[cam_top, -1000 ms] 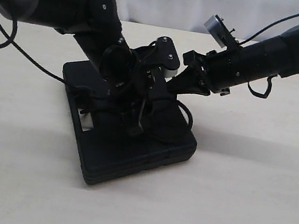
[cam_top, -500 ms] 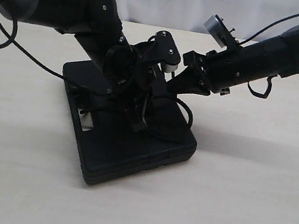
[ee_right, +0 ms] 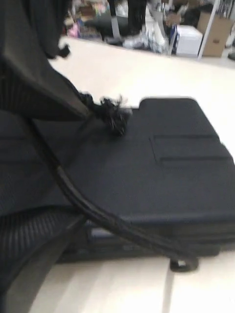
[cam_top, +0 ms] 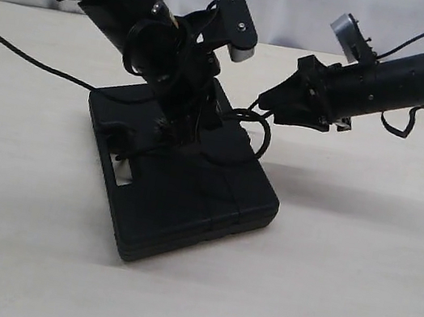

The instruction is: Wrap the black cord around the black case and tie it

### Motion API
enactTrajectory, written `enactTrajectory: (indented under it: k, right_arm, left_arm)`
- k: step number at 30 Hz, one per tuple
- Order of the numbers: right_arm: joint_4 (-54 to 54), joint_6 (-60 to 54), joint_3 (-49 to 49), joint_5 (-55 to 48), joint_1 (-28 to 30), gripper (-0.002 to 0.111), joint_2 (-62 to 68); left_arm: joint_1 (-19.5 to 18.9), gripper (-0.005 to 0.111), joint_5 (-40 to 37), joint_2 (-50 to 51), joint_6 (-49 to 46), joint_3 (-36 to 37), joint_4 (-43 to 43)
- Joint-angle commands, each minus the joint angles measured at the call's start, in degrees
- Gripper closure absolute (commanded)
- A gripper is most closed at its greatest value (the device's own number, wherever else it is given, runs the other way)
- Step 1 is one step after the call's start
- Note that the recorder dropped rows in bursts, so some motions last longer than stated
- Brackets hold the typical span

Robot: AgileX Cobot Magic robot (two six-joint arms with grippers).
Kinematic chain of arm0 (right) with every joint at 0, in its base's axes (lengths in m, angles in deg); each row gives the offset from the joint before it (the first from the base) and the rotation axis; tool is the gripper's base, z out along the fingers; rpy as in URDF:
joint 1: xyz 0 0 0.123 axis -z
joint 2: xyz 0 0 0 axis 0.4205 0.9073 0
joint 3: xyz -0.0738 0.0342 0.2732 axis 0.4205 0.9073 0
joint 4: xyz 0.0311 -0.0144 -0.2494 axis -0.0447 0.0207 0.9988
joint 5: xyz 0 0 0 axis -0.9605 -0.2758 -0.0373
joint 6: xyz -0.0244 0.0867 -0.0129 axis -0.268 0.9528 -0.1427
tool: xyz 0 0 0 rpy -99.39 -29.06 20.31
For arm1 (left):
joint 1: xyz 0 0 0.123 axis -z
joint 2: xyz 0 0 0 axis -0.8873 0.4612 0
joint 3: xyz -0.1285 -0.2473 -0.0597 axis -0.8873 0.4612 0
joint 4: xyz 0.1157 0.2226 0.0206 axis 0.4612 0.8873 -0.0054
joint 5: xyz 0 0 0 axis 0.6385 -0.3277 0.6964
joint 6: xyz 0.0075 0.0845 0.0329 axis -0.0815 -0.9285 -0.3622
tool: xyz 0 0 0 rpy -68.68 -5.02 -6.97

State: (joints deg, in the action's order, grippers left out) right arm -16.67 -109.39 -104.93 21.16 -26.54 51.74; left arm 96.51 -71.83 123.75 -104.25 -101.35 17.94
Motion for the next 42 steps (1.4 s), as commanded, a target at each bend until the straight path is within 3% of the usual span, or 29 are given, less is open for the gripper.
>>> enactTrajectory:
  k: [1, 6, 15, 20, 28, 42]
  right_arm:
    - [-1.25, -0.09, -0.20, -4.22, 0.34, 0.061, -1.59]
    - [-0.24, -0.71, -0.20, -4.13, 0.34, 0.064, -5.75]
    - [11.60, 3.91, -0.20, 1.84, -2.30, 0.064, -15.35]
    - [24.14, 9.36, -0.20, 6.42, -9.33, 0.064, -15.51]
    - [51.93, 33.73, 0.82, 16.69, -14.43, 0.064, -15.51]
    - [51.12, 33.87, 2.77, 18.54, -14.43, 0.064, -15.51]
  left_arm:
    - [-0.02, 0.107, 2.21, -0.59, 0.69, -0.22, 1.55]
    - [-0.02, 0.107, 3.49, -0.95, 0.80, -0.22, 5.21]
    - [-0.02, 0.107, 8.25, -1.00, 5.53, -0.22, 21.77]
    - [-0.02, 0.107, 12.26, -3.14, 12.34, -0.22, 28.45]
    - [0.08, 0.107, 14.92, -11.81, 13.70, -0.22, 28.35]
    - [0.08, 0.107, 25.27, -22.00, 13.99, -0.22, 28.29]
